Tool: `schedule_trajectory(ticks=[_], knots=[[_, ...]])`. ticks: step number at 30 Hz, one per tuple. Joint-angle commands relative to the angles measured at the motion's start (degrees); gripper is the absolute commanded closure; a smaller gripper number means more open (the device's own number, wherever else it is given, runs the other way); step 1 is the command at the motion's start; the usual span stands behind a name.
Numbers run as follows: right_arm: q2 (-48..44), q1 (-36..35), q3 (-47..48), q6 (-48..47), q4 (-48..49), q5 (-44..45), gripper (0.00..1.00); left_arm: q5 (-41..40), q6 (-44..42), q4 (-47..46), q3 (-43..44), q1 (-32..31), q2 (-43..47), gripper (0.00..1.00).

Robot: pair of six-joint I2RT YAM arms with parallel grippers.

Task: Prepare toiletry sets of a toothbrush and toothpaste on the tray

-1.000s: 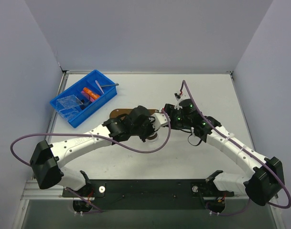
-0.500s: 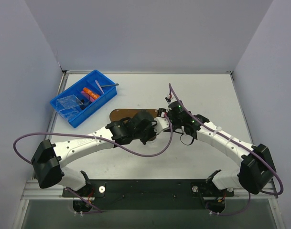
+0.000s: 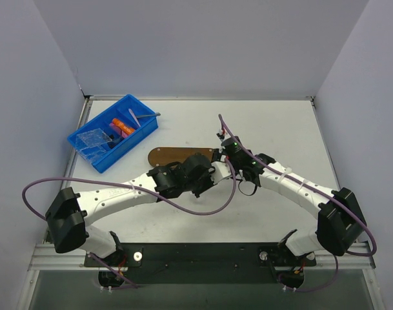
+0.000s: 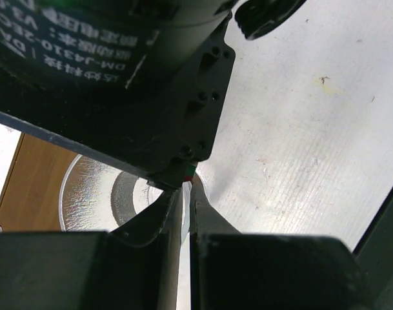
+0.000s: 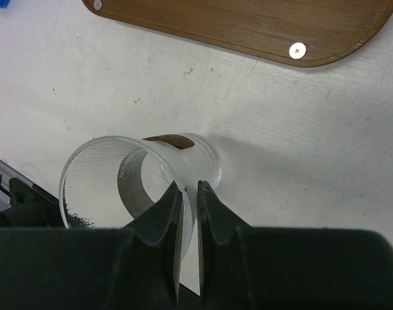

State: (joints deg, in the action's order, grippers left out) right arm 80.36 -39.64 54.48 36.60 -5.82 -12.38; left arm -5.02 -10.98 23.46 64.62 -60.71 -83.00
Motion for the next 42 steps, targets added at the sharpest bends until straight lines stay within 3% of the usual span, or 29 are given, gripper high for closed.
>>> schedule_trajectory(ticks=[1, 5, 9, 20, 29, 33, 42], knots=[[-0.8, 0.4, 1.6, -0.3, -0.2, 2.9, 1.00, -3.4, 1.1, -5.9, 2.5, -0.2, 1.0, 1.00], [-1.5, 0.4, 1.2, -1.4, 0.0, 4.4, 1.00, -4.1, 1.5, -5.8, 2.7, -0.2, 1.4, 0.83], [-2.9, 0.5, 0.3, -2.3, 0.3, 6.1, 1.00, -4.8, 1.9, -5.9, 2.8, -0.1, 2.0, 0.54], [-6.3, 3.2, -1.0, -4.7, 0.7, 5.6, 1.00, -3.2, 0.4, -6.3, 1.7, 0.1, 5.6, 0.27], [-12.6, 8.5, -2.8, -11.4, -1.5, 1.8, 1.00, 7.7, 2.4, -7.0, 1.4, 6.6, 11.4, 0.21], [-14.3, 7.9, -2.3, -18.3, -4.0, 0.6, 1.00, 15.2, 8.9, -6.2, 4.2, 12.2, 8.2, 0.20], [-16.9, 5.3, -3.0, -25.0, -6.3, 0.2, 1.00, 19.5, 14.1, -2.0, 8.2, 12.4, 2.3, 0.20]])
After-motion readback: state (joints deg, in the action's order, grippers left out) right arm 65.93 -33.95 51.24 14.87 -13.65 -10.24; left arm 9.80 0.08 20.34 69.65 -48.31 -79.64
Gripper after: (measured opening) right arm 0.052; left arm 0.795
